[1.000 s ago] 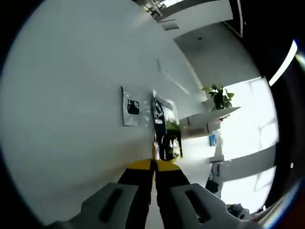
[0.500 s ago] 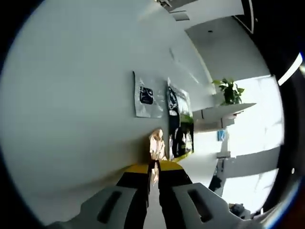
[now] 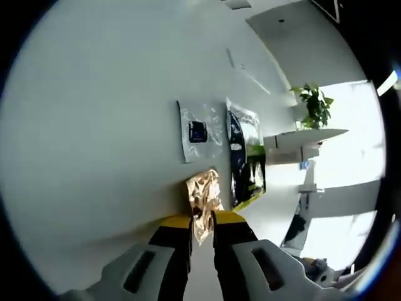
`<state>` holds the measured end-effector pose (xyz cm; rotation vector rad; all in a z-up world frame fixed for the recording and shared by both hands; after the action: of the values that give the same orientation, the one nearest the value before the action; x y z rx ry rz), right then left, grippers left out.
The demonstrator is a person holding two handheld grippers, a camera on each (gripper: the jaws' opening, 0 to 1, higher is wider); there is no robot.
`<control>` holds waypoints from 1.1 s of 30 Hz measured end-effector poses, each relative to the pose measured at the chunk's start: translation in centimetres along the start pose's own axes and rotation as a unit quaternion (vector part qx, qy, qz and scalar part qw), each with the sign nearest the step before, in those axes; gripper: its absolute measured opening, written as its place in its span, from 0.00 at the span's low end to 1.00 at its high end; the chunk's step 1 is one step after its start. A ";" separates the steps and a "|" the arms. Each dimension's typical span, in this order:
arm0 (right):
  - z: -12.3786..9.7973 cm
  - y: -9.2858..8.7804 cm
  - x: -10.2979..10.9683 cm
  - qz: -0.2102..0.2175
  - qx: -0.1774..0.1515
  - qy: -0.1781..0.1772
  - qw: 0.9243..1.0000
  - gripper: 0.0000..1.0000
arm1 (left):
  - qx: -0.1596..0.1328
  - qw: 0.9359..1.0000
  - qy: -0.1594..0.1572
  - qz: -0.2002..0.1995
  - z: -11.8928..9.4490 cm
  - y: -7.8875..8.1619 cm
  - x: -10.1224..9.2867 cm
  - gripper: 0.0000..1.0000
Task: Arrange the skincare products in the storage area until every visible bottle or jar stands upright without overlapping.
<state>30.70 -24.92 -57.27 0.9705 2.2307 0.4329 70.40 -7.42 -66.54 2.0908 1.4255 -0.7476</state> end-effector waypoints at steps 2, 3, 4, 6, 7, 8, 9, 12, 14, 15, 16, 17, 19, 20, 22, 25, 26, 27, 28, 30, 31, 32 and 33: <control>0.0 0.0 0.0 -0.001 0.000 0.001 1.000 0.17 | 0.011 1.000 0.004 0.003 0.0 -0.2 -0.1 0.13; 0.0 0.0 0.0 0.000 0.000 0.001 1.000 0.17 | 0.020 1.000 0.010 0.010 0.0 -0.3 -0.1 0.13; 0.0 0.0 0.0 -0.001 0.001 0.002 1.000 0.17 | 0.021 1.000 0.013 0.014 -0.1 -0.3 0.0 0.12; 0.0 0.0 0.0 -0.001 0.001 0.002 1.000 0.16 | 0.028 0.999 0.020 0.018 -0.2 -0.3 0.2 0.11; 0.0 0.0 0.0 -0.001 0.001 0.002 1.000 0.16 | 0.032 0.999 0.021 0.022 -0.2 -0.3 0.3 0.12; 0.0 -0.1 0.1 -0.001 0.002 0.002 1.000 0.16 | 0.036 0.999 0.025 0.026 -0.3 -0.2 0.4 0.12; 0.0 -0.1 0.1 -0.002 0.003 0.003 1.000 0.16 | 0.037 0.998 0.030 0.032 -0.5 -0.1 0.6 0.12; 0.0 -0.1 0.1 -0.003 0.004 0.005 1.000 0.15 | 0.038 0.998 0.040 0.041 -0.9 0.2 0.8 0.13; 0.1 -0.1 0.1 -0.002 0.004 0.006 1.000 0.15 | 0.039 0.997 0.044 0.046 -1.0 0.3 0.9 0.14; 0.1 -0.1 0.1 -0.002 0.005 0.006 1.000 0.15 | 0.038 0.997 0.049 0.051 -1.2 0.4 1.1 0.14; 0.1 -0.1 0.1 -0.004 0.006 0.006 1.000 0.15 | 0.037 0.996 0.052 0.055 -1.3 0.6 1.3 0.13; 0.1 -0.1 0.1 -0.004 0.006 0.006 1.000 0.15 | 0.036 0.996 0.054 0.057 -1.3 0.7 1.4 0.13; 0.1 -0.1 0.1 -0.003 0.006 0.006 1.000 0.15 | 0.030 0.996 0.053 0.062 -1.4 0.7 1.3 0.13; 0.1 -0.1 0.1 -0.004 0.006 0.006 1.000 0.15 | 0.031 0.996 0.052 0.062 -1.4 0.7 1.3 0.14; 0.1 -0.1 0.1 -0.004 0.005 0.006 1.000 0.15 | 0.027 0.995 0.054 0.075 -1.3 0.6 1.2 0.14; 0.1 -0.1 0.1 -0.006 0.005 0.006 1.000 0.15 | 0.022 0.994 0.060 0.088 -1.4 0.7 1.2 0.14; 0.1 -0.1 0.1 -0.007 0.006 0.005 1.000 0.15 | 0.020 0.994 0.061 0.089 -1.4 0.7 1.2 0.14; 0.1 -0.1 0.1 -0.008 0.006 0.005 1.000 0.15 | 0.019 0.994 0.062 0.093 -1.5 0.7 1.2 0.15; 0.1 -0.1 0.1 -0.007 0.007 0.005 1.000 0.15 | 0.014 0.992 0.066 0.104 -1.5 0.8 1.2 0.16; 0.1 -0.1 0.1 -0.010 0.008 0.006 1.000 0.15 | 0.012 0.992 0.071 0.107 -1.6 0.8 1.3 0.17; 0.1 -0.2 0.2 -0.011 0.010 0.006 1.000 0.15 | 0.013 0.991 0.069 0.110 -1.5 0.7 1.2 0.18; 0.1 -0.2 0.2 -0.012 0.011 0.007 1.000 0.15 | 0.009 0.989 0.063 0.132 -1.4 0.9 1.1 0.18; 0.1 -0.2 0.2 -0.012 0.011 0.007 1.000 0.15 | 0.002 0.988 0.068 0.137 -1.3 1.1 1.1 0.18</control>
<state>30.55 -24.90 -57.58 0.9536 2.2614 0.4072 71.95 -6.12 -66.23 2.3161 1.1695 -0.5067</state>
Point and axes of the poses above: the point that each gripper's makers call its tool centre point, and the gripper's own axes: z roughly forward along the fingers, x roughly to its left, y roughly out of its top, the point moved 6 cm from there along -z, roughly backward along the fingers, and after that the axes turned 1 degree about -y, right-handed, at the moved point
